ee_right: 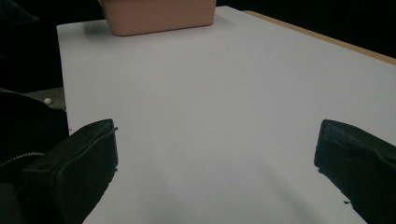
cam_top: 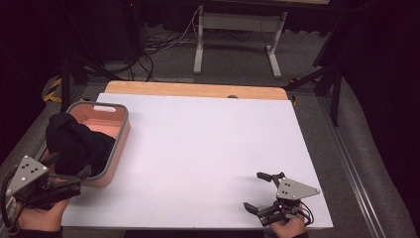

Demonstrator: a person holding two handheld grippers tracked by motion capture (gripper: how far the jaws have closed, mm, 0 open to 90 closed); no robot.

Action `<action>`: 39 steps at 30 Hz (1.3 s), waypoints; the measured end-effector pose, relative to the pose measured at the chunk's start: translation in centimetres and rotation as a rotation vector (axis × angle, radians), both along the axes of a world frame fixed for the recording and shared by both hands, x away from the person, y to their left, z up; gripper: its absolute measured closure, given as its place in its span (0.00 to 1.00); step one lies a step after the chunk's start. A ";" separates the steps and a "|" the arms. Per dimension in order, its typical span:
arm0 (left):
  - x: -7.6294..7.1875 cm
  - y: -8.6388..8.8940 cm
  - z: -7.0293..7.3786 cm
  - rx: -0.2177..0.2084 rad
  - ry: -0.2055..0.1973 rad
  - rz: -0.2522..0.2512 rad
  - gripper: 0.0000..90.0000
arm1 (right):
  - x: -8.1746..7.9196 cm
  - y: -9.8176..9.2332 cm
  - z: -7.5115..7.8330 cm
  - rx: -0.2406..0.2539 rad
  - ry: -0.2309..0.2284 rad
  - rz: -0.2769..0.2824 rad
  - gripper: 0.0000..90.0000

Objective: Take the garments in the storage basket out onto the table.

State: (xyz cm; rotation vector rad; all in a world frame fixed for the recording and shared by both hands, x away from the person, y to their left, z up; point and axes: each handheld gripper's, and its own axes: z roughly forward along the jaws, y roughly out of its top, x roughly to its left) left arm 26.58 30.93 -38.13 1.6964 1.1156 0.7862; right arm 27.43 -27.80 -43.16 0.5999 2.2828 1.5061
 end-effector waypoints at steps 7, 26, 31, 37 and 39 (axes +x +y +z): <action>0.0 0.4 -0.2 0.011 -0.014 0.114 0.01 | 0.0 0.0 0.0 0.000 -0.001 0.001 0.00; 2.5 2.0 -1.1 -0.045 0.007 0.119 0.00 | 0.1 0.1 -0.1 0.000 0.005 0.006 0.00; 3.4 1.9 -1.2 -0.039 0.026 0.125 0.00 | 0.0 0.1 -0.1 0.000 0.004 0.006 0.00; 4.9 2.2 -2.0 -0.053 0.064 0.115 0.00 | 0.1 0.0 -0.1 -0.001 0.009 0.006 0.00; 5.2 2.1 -2.1 -0.045 0.077 0.112 0.00 | 0.1 0.0 -0.1 0.001 0.009 0.006 0.00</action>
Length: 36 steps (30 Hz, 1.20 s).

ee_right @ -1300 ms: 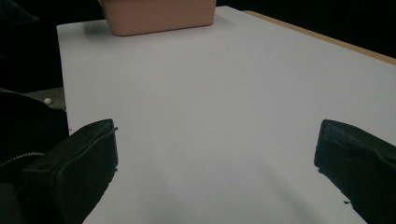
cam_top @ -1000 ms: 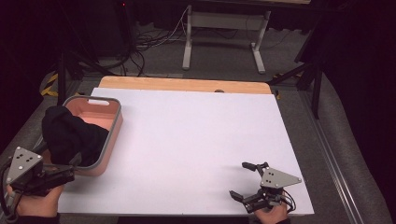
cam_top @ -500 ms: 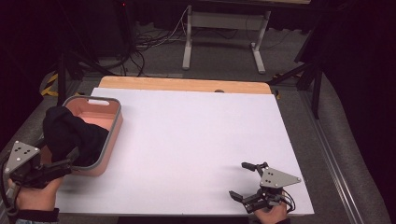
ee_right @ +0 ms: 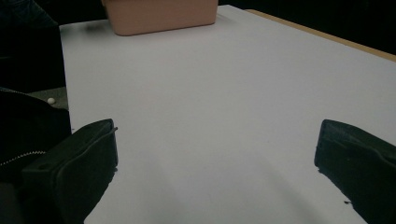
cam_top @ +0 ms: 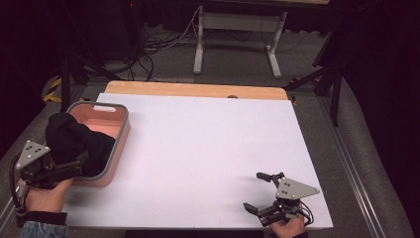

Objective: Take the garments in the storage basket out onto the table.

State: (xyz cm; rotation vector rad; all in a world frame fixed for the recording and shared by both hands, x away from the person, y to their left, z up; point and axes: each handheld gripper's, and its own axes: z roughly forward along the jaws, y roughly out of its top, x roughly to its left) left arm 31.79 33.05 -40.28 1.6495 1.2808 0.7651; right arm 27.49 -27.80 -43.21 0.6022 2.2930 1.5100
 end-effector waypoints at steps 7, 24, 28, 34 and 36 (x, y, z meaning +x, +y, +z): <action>0.7 -0.3 -0.4 -0.002 0.034 -0.020 0.07 | 0.0 0.0 0.0 0.001 0.000 0.000 0.00; 0.6 -0.8 0.0 0.010 0.025 -0.044 0.78 | 0.0 0.0 0.0 -0.002 0.000 0.005 0.00; 0.4 -0.9 0.2 0.013 0.016 -0.037 0.79 | 0.0 0.0 0.0 -0.002 0.001 0.004 0.00; -0.1 -0.9 1.3 0.010 -0.014 -0.032 0.79 | 0.0 0.1 0.0 -0.001 0.000 0.004 0.00; -0.2 -0.8 1.6 0.011 -0.024 -0.034 0.80 | 0.0 0.0 0.0 0.001 -0.001 0.004 0.00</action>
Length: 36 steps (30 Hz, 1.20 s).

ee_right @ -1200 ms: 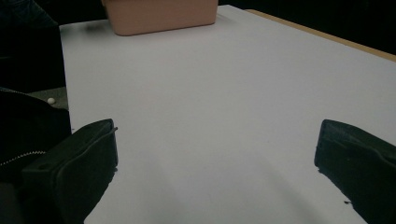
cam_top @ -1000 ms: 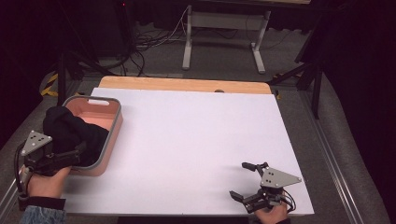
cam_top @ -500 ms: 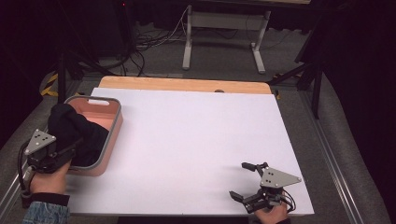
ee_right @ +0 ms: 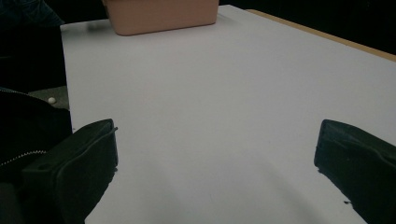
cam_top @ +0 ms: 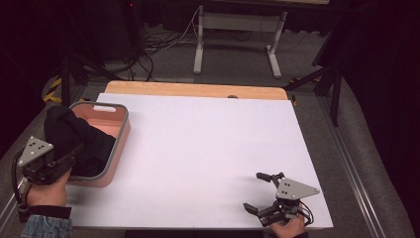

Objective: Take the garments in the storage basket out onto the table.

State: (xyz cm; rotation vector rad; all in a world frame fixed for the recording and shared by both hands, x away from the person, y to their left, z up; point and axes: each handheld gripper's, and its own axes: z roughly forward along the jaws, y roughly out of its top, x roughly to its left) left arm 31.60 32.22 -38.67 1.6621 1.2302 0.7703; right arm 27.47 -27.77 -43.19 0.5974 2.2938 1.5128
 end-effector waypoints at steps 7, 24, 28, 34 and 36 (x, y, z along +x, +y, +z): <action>-0.3 -0.1 2.0 0.014 -0.049 0.001 0.80 | 0.0 0.0 0.0 0.001 0.000 0.001 0.00; -0.3 -0.1 5.3 -0.014 -0.110 -0.012 0.80 | -0.1 0.0 0.1 0.000 -0.001 0.003 0.00; -0.3 -0.1 5.9 -0.016 -0.122 -0.020 0.80 | -0.1 0.0 0.1 0.003 -0.002 0.004 0.00; -0.5 -0.5 7.5 -0.012 -0.155 -0.040 0.81 | -0.1 0.0 0.1 0.003 -0.002 0.005 0.00; -0.6 -0.7 8.2 -0.015 -0.168 -0.054 0.80 | -0.1 0.0 0.1 0.004 -0.001 0.005 0.00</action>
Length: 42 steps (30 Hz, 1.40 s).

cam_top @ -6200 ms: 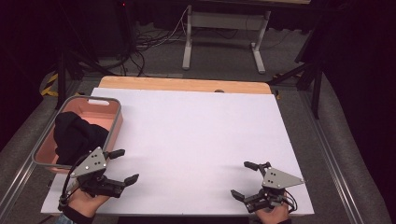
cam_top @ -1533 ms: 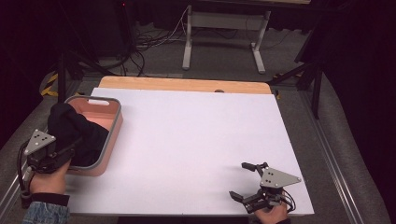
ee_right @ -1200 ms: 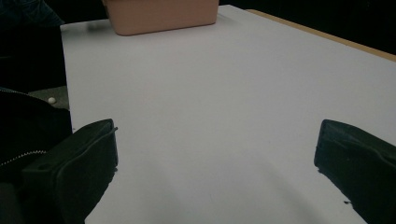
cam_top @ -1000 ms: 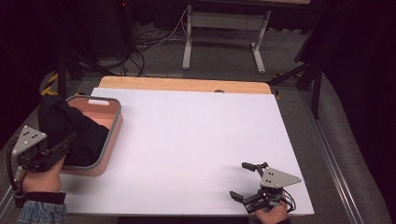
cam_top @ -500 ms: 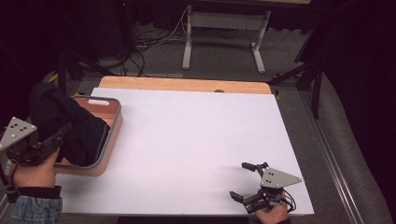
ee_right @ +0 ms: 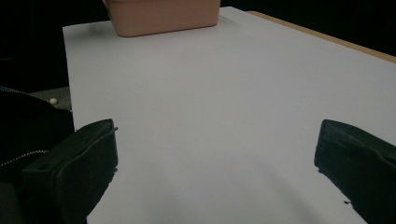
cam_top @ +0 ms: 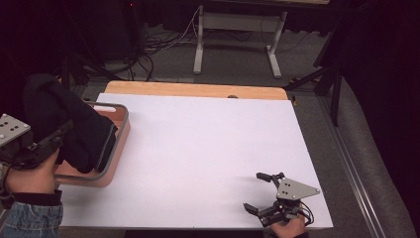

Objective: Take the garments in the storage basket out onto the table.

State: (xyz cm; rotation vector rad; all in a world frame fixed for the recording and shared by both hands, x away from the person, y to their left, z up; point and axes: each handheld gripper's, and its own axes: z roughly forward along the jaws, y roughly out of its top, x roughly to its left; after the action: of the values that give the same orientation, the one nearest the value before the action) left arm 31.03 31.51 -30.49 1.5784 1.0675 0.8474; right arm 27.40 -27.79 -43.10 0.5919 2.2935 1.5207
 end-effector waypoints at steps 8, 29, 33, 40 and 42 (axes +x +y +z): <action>-0.7 -0.8 1.6 -0.017 -0.025 -0.054 0.80 | 0.0 0.0 0.0 0.001 0.001 0.002 0.00; 0.4 -6.1 5.0 -0.047 -0.070 -0.255 0.81 | -0.1 -0.1 0.1 0.006 0.000 0.004 0.00; 0.9 -7.0 5.0 -0.066 -0.063 -0.284 0.81 | -0.1 -0.1 0.1 0.005 0.000 0.005 0.00; 1.7 -9.4 5.0 -0.066 -0.062 -0.341 0.81 | -0.1 -0.3 0.1 0.009 -0.001 0.005 0.00; 1.9 -10.0 5.1 -0.069 -0.064 -0.357 0.81 | -0.1 -0.3 0.1 0.011 0.001 0.004 0.00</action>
State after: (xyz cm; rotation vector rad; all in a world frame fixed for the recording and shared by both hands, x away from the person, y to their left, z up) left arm 32.94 21.47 -25.39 1.6098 0.7312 0.6069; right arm 27.32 -28.10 -43.03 0.5913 2.2895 1.5361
